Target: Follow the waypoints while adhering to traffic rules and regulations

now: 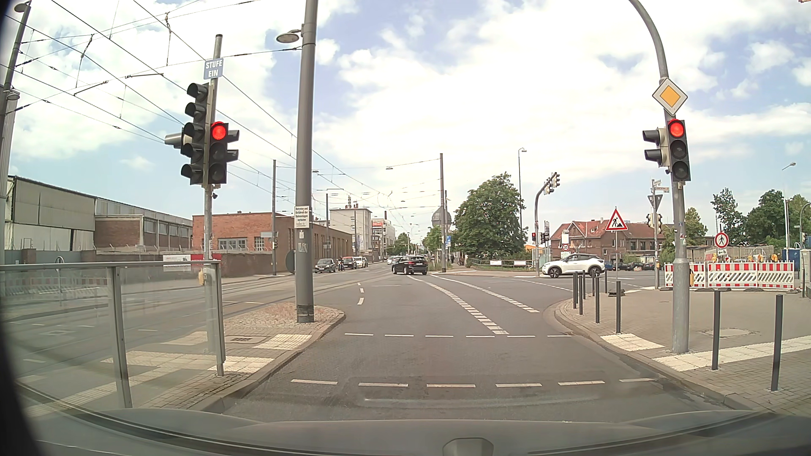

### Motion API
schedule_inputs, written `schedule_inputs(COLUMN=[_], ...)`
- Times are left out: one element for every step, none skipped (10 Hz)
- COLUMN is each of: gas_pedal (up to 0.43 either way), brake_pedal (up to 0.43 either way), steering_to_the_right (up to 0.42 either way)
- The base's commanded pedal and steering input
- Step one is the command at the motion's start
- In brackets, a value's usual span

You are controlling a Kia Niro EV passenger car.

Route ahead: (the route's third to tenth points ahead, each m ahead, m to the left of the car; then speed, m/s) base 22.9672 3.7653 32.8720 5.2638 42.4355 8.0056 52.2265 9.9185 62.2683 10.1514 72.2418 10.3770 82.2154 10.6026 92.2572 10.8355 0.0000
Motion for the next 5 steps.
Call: schedule_inputs(gas_pedal=[0.0,0.0,0.0,0.0,0.0], brake_pedal=[0.293,0.293,0.293,0.293,0.293], steering_to_the_right=[-0.012,-0.012,-0.012,-0.012,-0.011])
